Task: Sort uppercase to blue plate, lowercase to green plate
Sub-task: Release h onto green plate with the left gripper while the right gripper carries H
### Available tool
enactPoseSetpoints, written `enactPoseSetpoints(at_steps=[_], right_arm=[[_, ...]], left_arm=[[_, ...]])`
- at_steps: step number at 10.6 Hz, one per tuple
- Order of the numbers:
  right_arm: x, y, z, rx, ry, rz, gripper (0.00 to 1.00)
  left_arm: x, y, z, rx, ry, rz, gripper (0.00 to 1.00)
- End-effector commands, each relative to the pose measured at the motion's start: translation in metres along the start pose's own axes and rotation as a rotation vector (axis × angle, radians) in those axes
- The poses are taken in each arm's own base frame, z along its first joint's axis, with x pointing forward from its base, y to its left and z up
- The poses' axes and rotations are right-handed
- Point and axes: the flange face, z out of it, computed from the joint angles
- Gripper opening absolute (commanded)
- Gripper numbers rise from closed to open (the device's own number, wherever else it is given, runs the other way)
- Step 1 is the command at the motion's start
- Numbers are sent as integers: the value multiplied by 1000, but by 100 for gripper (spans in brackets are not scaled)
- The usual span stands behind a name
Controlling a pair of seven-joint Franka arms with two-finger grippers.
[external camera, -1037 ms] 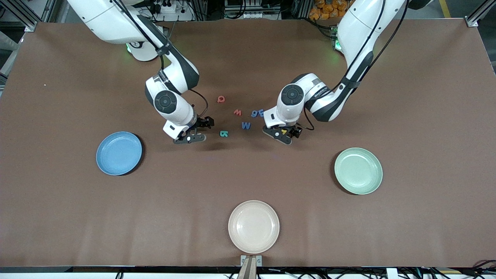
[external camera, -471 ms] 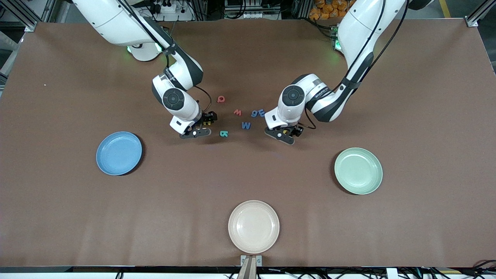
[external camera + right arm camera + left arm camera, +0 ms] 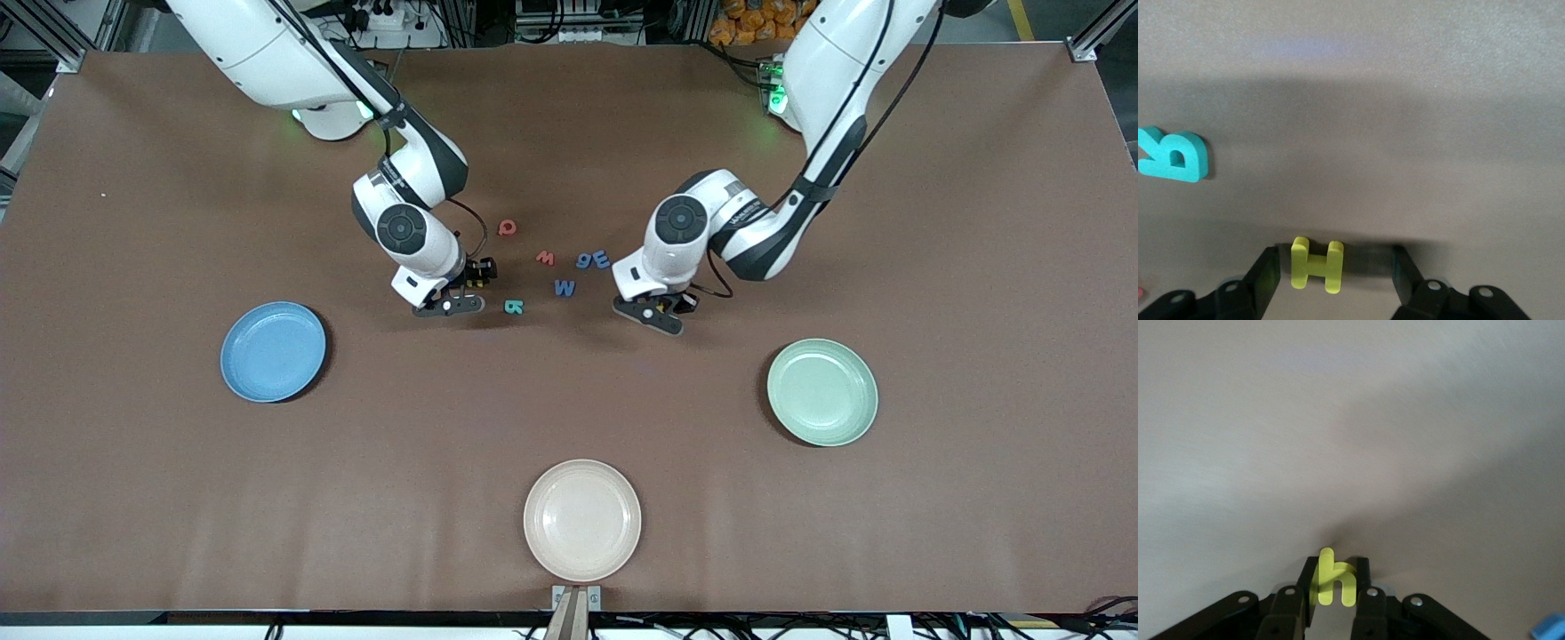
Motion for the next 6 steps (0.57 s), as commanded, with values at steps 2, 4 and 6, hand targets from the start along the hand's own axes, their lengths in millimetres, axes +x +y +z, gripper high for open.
enactPoseSetpoints(at_steps=[2,4,6], right_arm=[[-4,-9,9,-5,-12,15,61],[-4,-9,10,-4,-13,17,51],[-4,-9,9,-4,-11,16,42]], left_arm=[[17,-84,-77,60,89,-67,0],[27,-151,-94,80,101,-65,0],[25,-205,-93,99,93,-59,0]])
